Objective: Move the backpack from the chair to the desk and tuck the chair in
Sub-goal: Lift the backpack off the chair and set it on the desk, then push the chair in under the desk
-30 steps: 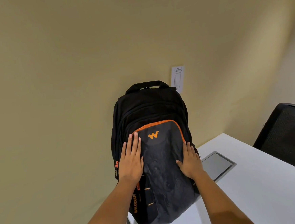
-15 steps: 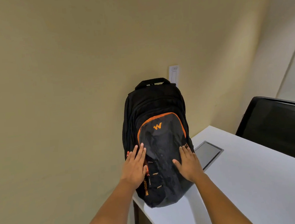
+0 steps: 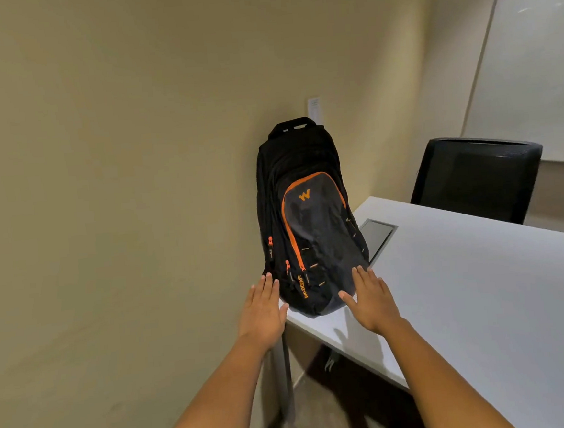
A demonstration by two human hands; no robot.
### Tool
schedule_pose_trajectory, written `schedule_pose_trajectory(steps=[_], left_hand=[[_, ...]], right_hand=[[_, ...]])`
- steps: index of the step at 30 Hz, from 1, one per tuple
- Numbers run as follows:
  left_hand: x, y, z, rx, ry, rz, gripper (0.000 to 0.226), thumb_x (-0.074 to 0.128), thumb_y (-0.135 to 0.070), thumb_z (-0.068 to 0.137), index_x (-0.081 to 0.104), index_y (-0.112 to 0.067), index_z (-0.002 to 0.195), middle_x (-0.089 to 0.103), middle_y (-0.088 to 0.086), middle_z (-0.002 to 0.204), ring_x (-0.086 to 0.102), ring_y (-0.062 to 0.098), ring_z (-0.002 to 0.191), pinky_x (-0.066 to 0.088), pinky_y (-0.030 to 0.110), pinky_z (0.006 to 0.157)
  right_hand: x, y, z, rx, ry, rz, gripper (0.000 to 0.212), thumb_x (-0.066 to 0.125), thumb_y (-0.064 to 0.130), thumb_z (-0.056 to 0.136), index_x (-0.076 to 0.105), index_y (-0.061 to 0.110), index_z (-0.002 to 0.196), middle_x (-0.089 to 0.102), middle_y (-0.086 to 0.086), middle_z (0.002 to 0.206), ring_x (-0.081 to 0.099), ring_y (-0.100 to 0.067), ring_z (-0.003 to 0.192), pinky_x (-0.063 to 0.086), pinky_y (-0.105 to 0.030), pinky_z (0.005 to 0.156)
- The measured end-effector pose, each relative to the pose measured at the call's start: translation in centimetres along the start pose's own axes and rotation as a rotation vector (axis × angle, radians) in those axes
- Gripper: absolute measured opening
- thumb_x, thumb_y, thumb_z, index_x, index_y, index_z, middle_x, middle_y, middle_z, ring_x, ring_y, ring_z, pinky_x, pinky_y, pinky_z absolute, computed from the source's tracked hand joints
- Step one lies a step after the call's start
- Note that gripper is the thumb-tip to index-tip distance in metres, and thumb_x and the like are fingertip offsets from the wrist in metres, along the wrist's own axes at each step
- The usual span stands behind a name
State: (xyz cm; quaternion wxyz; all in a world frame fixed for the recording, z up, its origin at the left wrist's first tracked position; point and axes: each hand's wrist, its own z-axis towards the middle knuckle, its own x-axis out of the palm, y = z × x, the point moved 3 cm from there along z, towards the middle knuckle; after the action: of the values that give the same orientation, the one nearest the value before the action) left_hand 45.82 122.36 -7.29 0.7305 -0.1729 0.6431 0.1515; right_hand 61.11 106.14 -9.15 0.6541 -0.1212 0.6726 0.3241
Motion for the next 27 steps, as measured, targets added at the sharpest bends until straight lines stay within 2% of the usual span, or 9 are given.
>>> schedule_pose_trajectory(steps=[10,19,27], left_hand=[[-1.5,-3.0,-9.2,-0.016,-0.042,-0.010,0.057,0.020,-0.034,0.102,0.004,-0.007,0.150,-0.001,0.011,0.160,-0.004,0.021,0.146,-0.005,0.034,0.117],[-1.0,-10.1,-22.5,-0.064,-0.030,-0.108,0.057,0.020,-0.036,0.102,0.009,-0.007,0.150,0.003,0.011,0.159,-0.003,0.021,0.146,-0.004,0.034,0.118],[-1.6,-15.5,-32.1,-0.079,-0.016,-0.101,0.057,0.018,-0.038,0.102,0.009,-0.008,0.150,0.003,0.011,0.159,-0.003,0.021,0.146,-0.003,0.034,0.118]], right_hand=[[-1.8,-0.4,-9.7,0.006,0.016,-0.039,0.071,0.025,0.054,0.097,0.002,0.017,0.154,-0.002,-0.006,0.163,-0.004,-0.025,0.149,-0.001,-0.038,0.119],[-3.6,-5.3,-23.8,-0.020,0.074,-0.034,0.070,0.026,0.052,0.098,0.002,0.016,0.154,-0.002,-0.005,0.163,-0.006,-0.023,0.149,-0.001,-0.037,0.119],[-6.0,-9.1,-34.5,-0.023,0.109,-0.079,0.070,0.025,0.051,0.099,0.003,0.013,0.154,0.000,-0.006,0.163,-0.004,-0.023,0.149,0.000,-0.038,0.120]])
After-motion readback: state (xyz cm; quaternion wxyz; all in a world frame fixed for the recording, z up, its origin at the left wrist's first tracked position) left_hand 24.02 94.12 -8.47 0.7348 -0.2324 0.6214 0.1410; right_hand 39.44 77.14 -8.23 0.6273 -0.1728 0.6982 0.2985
